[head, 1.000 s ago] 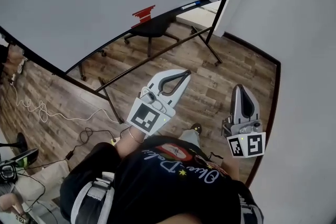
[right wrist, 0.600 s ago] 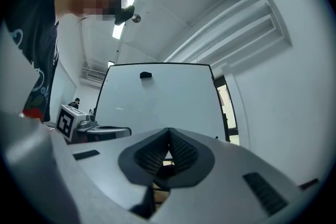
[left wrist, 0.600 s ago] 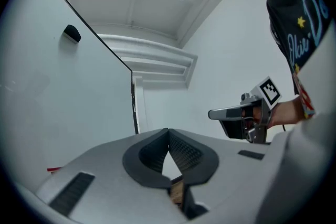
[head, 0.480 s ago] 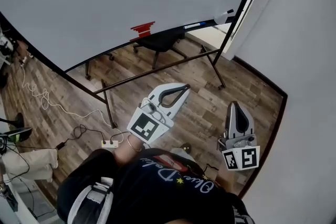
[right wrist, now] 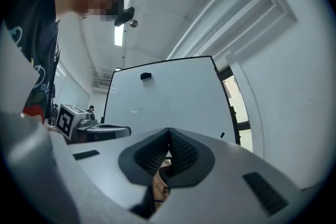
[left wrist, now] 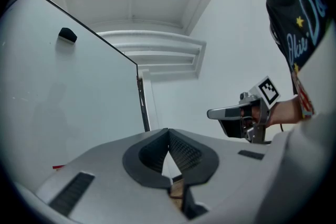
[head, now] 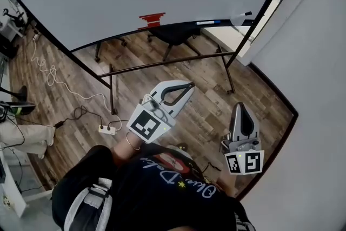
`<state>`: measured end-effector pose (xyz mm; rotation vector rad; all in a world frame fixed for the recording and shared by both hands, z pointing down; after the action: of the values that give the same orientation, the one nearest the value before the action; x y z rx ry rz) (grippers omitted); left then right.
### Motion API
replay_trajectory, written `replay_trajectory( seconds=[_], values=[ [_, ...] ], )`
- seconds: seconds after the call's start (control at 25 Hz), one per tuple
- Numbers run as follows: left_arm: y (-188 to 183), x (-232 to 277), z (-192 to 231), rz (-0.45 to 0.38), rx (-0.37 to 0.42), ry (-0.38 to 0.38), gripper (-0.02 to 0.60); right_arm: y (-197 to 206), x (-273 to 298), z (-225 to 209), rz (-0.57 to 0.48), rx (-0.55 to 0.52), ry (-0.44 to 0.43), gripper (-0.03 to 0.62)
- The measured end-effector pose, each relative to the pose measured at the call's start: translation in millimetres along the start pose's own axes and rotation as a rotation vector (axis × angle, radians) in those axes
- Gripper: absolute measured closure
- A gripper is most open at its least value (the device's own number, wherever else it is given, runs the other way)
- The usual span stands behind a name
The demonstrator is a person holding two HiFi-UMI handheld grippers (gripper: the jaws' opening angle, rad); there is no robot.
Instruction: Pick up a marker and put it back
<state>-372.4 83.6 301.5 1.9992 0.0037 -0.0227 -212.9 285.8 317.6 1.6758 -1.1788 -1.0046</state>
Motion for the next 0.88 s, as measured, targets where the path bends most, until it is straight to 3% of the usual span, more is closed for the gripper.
replay_trajectory(
  seconds=[0.48, 0.88],
  values=[
    [-12, 36, -24, -0.01, 0.037, 0.031, 0.578, -1, -21, -29, -0.003, 0.022, 0.011, 0.594],
    [2, 67, -17, -0.087, -0.04, 0.074, 0.578, -3, -9, -37, 0.021, -0.014, 0.041, 0.594]
  ],
)
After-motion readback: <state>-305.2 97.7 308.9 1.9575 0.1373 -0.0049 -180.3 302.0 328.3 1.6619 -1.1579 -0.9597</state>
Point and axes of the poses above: the fingertips, and each gripper's own axes: x forward along the fingers, z to its left, y out of its underside, the point moved 10 cm from there along -x, backward along the fingers, and after that the axes turned 15 degrees about x, right-handed, at the moved point
